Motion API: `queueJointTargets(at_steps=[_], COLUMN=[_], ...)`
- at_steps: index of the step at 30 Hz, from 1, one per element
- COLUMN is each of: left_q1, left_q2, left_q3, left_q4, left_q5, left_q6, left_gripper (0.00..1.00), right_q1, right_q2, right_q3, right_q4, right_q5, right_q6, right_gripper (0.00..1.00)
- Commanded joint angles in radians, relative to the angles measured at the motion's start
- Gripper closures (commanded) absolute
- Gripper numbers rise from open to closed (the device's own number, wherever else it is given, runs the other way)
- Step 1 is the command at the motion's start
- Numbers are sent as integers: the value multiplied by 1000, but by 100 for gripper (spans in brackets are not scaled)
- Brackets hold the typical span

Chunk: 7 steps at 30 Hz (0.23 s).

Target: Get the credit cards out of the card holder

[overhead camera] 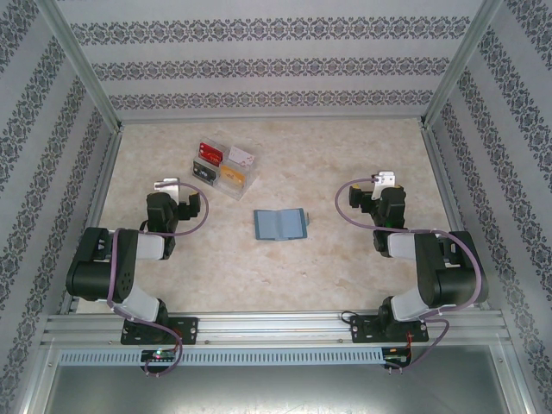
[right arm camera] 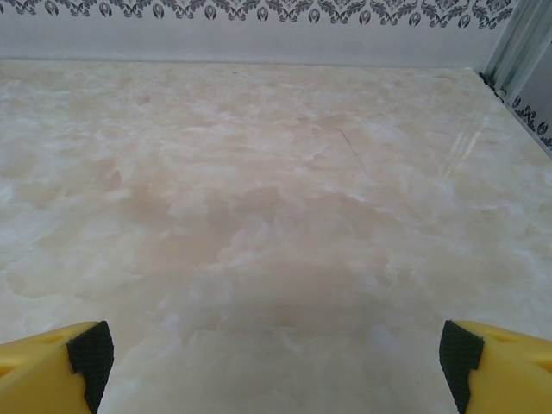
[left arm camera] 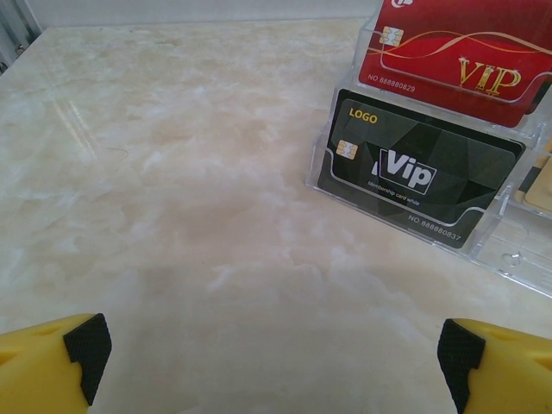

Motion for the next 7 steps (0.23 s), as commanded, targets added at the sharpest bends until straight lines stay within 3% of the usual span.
queueJointTargets(at_steps=[1, 7], left_q1=[4, 5], left_q2=[10, 11], left_q3=[22, 23], left_q4=[-7, -8], left_q5=[29, 48], left_q6=[12, 15], left_gripper=[1, 1], right_q1=[-8, -9], right_q2=[4, -1], right_q3=[-5, -29], right_q4=[40, 82], right_q5=[-24, -5], right_q6=[20, 32], right_gripper=[2, 2])
